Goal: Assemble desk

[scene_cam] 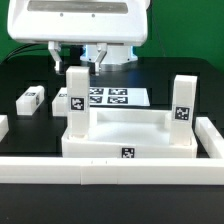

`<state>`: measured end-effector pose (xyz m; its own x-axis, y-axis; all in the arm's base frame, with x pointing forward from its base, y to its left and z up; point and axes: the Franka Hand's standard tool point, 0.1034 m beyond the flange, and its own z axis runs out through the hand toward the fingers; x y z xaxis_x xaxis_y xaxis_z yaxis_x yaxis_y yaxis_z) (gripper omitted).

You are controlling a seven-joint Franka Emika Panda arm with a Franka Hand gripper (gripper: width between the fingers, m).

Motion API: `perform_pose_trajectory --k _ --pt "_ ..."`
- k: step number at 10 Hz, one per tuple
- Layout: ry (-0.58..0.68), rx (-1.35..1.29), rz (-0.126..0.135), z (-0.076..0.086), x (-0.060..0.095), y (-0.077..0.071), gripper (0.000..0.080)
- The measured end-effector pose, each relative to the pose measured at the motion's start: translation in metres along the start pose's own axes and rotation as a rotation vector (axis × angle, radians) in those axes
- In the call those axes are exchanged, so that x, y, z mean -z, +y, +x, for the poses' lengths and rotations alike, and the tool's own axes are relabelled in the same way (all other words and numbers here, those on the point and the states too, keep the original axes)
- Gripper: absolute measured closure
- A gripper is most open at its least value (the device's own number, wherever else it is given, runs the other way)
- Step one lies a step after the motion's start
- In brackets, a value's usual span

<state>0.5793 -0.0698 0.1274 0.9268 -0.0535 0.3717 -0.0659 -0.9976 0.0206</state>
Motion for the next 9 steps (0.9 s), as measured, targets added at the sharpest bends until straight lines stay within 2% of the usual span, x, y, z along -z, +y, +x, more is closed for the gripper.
perform_pose_trajectory --k 1,2,3,6,9 --pt "-0.001 0.0 0.0 0.0 0.0 0.0 0.0257" --pt "-0.013 -0.004 0.005 0.0 0.001 0.001 0.0257" --pt "-0.045 -0.011 0.02 0.005 0.006 0.005 0.0173" --pt "-0.093 -0.024 0.051 0.031 0.021 0.016 0.0151" --pt "-0.09 -0.024 0.048 0.03 0.019 0.016 0.015"
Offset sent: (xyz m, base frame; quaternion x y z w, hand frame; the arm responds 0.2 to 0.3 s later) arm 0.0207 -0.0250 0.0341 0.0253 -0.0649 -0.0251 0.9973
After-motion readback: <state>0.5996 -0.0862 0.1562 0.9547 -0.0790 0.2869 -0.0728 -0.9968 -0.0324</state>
